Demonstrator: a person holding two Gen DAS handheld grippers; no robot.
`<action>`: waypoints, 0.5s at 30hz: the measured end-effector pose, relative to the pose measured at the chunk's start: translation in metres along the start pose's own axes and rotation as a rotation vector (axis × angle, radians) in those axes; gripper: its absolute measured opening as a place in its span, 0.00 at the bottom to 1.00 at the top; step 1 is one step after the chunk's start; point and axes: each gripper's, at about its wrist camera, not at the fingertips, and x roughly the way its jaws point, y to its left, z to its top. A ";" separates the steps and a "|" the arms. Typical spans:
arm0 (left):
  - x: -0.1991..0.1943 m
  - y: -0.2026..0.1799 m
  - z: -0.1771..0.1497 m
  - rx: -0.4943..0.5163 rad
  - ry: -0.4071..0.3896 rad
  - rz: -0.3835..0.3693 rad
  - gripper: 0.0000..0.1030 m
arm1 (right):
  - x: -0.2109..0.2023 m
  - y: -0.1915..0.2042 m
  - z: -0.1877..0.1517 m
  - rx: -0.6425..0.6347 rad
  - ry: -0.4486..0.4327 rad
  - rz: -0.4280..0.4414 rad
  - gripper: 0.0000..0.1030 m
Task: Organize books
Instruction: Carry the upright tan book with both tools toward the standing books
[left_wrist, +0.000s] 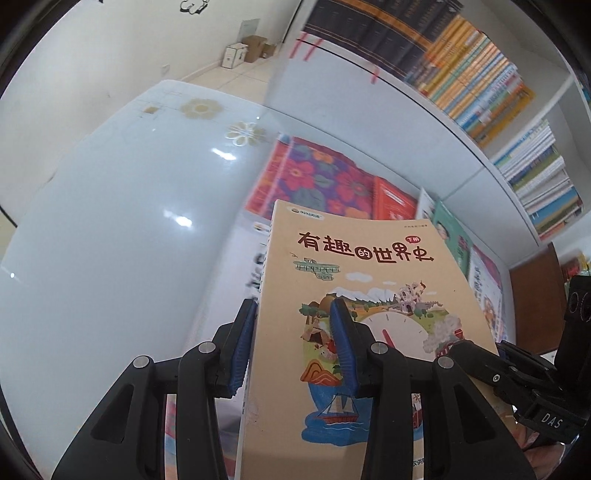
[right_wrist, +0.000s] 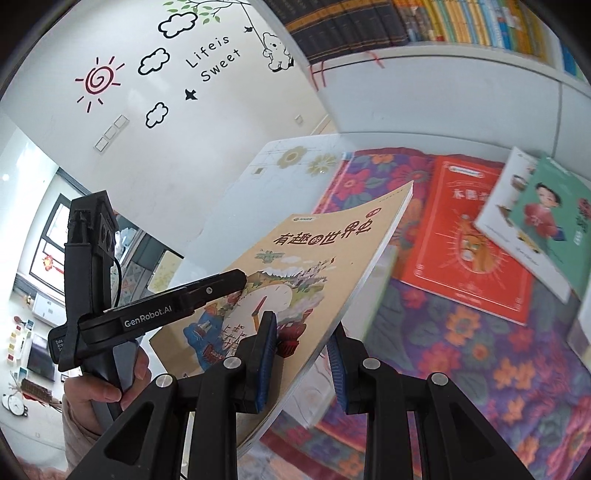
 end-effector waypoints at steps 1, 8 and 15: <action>0.001 0.005 0.000 0.000 -0.001 0.003 0.36 | 0.006 0.001 0.001 0.001 0.005 0.004 0.25; 0.038 0.035 -0.007 -0.032 0.088 0.000 0.36 | 0.057 -0.007 -0.011 0.042 0.081 0.015 0.25; 0.055 0.045 -0.019 -0.032 0.127 0.048 0.35 | 0.091 -0.026 -0.036 0.134 0.173 0.037 0.25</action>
